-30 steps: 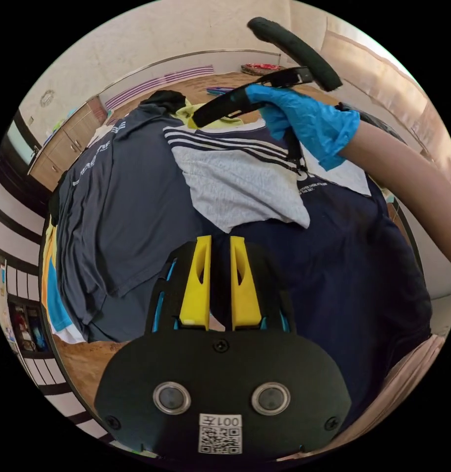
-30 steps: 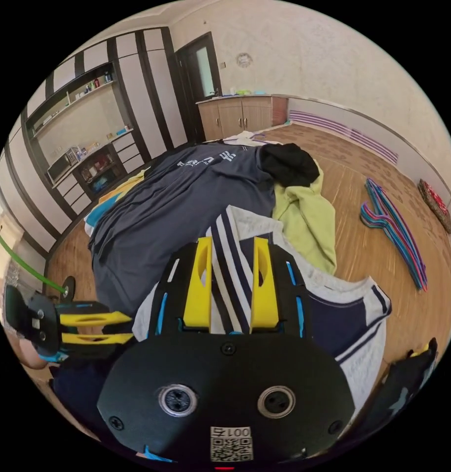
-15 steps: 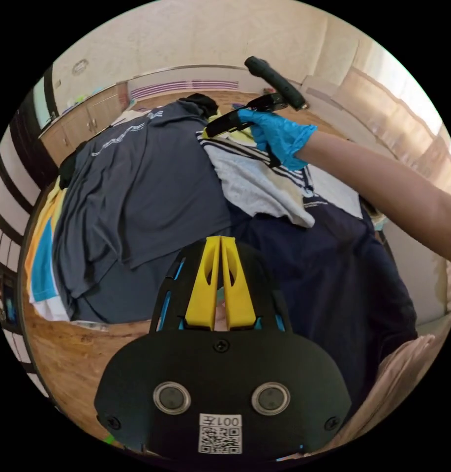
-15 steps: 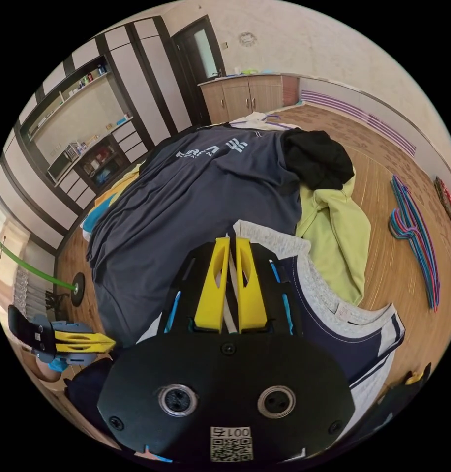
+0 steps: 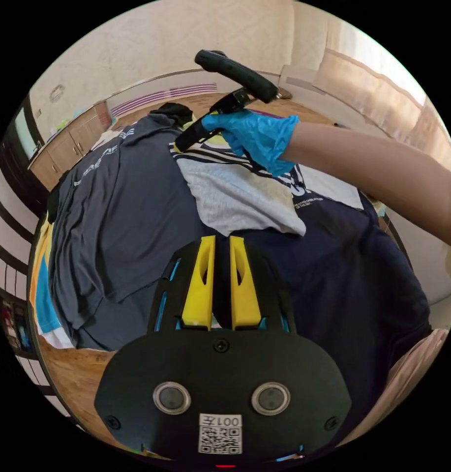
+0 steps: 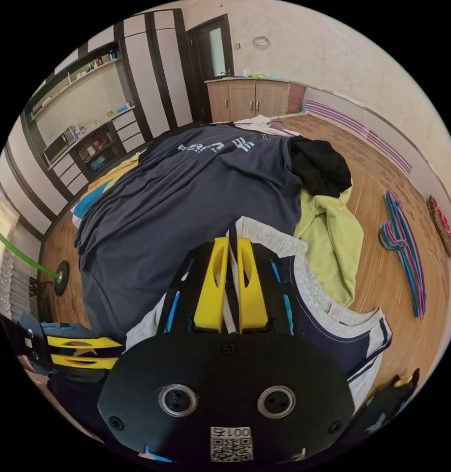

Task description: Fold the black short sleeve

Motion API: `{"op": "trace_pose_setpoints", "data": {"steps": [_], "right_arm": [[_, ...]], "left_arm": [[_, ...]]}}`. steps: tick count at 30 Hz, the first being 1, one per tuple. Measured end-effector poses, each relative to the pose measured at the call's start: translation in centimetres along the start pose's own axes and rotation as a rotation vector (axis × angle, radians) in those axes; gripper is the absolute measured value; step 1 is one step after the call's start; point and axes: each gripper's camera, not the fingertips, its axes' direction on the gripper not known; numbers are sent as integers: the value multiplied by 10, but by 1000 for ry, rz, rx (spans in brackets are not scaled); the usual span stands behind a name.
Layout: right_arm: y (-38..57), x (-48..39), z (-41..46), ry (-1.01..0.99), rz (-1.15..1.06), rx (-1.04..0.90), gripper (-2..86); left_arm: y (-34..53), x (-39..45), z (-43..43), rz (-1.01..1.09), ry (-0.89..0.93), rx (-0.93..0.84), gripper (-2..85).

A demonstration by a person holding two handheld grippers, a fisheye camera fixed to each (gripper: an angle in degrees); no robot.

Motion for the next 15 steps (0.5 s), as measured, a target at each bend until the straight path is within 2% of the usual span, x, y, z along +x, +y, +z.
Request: {"op": "trace_pose_setpoints", "data": {"steps": [2,6,10,15], "right_arm": [[1,-8,0,40,-17,22,5],[-6,-11,2,61,-8,46,7],[-15,-14,13,30,-1,22,6],[-16,-22,17,40,-30,10,5]], "left_arm": [[5,-4,-6,-25,-1,27,-9],[25,-21,-29,-145,-162,113,-13],[34,-44,-32,-162,53,132,-9],[24,-31,-23,-14,90,106,32]]}}
